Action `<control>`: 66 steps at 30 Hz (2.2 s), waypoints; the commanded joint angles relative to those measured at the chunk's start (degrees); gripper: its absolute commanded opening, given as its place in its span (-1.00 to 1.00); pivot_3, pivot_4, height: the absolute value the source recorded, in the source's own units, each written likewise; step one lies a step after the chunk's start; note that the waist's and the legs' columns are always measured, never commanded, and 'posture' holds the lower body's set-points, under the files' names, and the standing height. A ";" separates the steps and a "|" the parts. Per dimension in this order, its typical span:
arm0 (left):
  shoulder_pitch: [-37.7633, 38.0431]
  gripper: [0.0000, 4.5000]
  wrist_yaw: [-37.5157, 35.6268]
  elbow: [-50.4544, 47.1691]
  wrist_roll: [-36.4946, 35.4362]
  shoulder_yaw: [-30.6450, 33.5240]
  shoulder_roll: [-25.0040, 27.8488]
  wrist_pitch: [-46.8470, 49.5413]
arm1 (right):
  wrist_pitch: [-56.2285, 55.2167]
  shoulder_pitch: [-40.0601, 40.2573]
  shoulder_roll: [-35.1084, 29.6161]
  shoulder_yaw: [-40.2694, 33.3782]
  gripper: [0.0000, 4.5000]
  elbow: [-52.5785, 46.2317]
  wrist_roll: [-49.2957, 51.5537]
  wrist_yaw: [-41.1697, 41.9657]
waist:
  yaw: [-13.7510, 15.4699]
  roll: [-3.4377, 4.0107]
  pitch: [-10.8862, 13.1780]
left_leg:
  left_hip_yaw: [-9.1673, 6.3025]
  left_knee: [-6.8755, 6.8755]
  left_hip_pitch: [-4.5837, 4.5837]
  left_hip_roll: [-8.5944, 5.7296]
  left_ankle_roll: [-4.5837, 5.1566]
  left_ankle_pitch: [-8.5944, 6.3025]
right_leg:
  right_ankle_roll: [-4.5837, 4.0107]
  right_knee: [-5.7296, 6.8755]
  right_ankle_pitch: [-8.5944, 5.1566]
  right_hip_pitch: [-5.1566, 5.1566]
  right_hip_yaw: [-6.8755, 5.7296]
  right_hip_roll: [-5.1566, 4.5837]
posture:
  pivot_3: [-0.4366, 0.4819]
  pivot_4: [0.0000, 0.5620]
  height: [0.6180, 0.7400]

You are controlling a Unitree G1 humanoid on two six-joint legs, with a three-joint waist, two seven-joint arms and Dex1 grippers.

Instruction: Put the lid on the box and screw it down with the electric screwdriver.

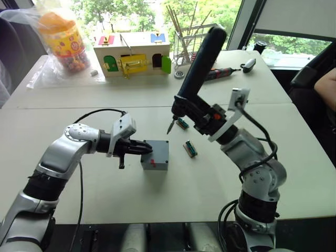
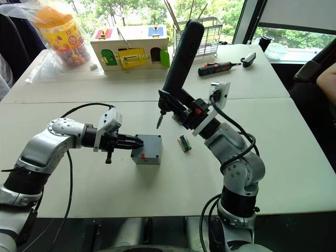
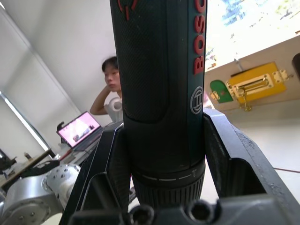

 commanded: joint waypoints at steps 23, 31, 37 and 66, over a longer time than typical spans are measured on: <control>0.73 -0.80 0.45 2.01 3.68 -2.17 -1.20 -1.65 | -16.07 2.91 -6.03 7.40 -0.23 5.67 -3.44 0.29 | 0.07 -0.01 -0.02 | -0.01 0.02 0.05 0.00 0.01 -0.01 | 0.00 0.01 0.00 0.07 0.00 0.00 | -0.05 -0.47 0.94; 0.45 -0.80 -0.14 2.85 4.56 -3.22 -1.20 -2.37 | -20.25 4.80 -7.53 12.45 -0.23 8.15 -7.81 1.21 | 0.03 -0.02 -0.09 | -0.01 0.02 0.15 0.00 0.02 -0.01 | 0.00 0.01 0.00 0.17 0.00 0.00 | -0.05 -0.47 0.94; 0.73 -0.80 -0.17 2.82 5.16 -4.02 -1.38 -2.52 | -22.37 6.02 -10.06 17.18 -0.23 11.21 -13.53 1.41 | 0.02 -0.02 -0.12 | 0.01 -0.07 0.77 0.00 0.11 -0.06 | -0.01 -0.06 -0.01 0.77 0.01 0.02 | -0.05 -0.47 0.94; 2.94 -0.80 1.17 2.59 6.16 -5.33 -3.92 -2.98 | -24.99 9.24 -10.58 18.97 -0.23 14.81 -15.52 -0.88 | 0.09 -0.12 -1.17 | -0.04 -0.28 2.11 0.06 0.54 -0.32 | -0.10 -0.47 -0.15 2.20 0.00 0.07 | -0.05 -0.47 0.94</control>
